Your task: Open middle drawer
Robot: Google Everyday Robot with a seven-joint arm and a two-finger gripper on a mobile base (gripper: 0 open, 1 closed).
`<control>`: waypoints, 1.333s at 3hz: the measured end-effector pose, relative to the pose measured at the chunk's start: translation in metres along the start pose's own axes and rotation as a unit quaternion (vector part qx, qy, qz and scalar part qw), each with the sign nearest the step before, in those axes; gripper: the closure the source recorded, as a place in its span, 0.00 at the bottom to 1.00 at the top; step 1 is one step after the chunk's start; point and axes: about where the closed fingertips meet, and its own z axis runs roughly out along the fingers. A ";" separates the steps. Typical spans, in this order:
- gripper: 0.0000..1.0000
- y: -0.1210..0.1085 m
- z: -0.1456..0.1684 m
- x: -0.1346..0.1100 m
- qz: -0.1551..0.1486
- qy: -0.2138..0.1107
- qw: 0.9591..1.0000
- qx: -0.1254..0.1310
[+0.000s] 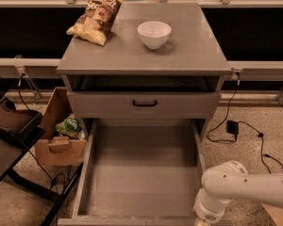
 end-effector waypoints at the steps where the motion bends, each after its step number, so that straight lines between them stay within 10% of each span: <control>1: 0.00 -0.005 -0.008 0.002 0.000 0.005 1.000 0.003; 2: 0.00 -0.024 -0.059 0.012 0.000 0.023 1.000 0.011; 4: 0.00 -0.056 -0.311 0.069 0.090 0.028 0.991 0.099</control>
Offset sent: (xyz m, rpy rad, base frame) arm 0.0642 -0.0523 0.1136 -0.1012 -0.0291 0.0143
